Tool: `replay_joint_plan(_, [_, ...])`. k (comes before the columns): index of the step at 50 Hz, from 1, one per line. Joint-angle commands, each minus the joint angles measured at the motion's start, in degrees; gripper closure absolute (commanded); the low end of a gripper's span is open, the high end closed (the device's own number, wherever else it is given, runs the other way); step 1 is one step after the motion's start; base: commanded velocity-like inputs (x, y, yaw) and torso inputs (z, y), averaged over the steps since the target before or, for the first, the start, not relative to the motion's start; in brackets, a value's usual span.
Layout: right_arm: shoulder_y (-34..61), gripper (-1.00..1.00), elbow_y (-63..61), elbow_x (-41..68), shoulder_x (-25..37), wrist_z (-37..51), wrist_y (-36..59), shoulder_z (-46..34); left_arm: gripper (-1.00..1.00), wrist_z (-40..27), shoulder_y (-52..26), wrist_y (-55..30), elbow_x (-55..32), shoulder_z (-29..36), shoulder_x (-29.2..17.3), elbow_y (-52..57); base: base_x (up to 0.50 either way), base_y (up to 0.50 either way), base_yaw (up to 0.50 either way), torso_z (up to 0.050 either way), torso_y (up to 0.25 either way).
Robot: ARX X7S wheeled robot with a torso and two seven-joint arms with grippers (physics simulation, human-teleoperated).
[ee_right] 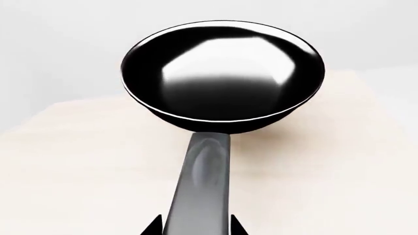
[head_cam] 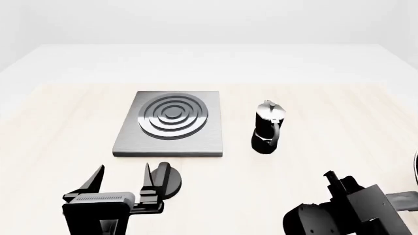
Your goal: Put the frying pan on the stove.
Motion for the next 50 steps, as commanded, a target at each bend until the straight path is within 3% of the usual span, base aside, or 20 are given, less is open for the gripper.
replay_joint_plan(1, [-0.21, 1.00, -6.32, -1.86, 1.79, -0.68, 1.96, -2.62, -1.00, -0.21, -0.08, 0.12, -0.07, 0.14, -0.14, -0.11, 0.00, 0.00, 0.00, 0.000, 0.000])
replay_joint_plan(50, [-0.65, 1.00, -19.02, 1.08, 6.21, -10.16, 5.56, -9.54, -1.00, -0.86, -0.50, 0.52, -0.61, 0.72, -0.77, -0.89, 0.00, 0.00, 0.00, 0.000, 0.001])
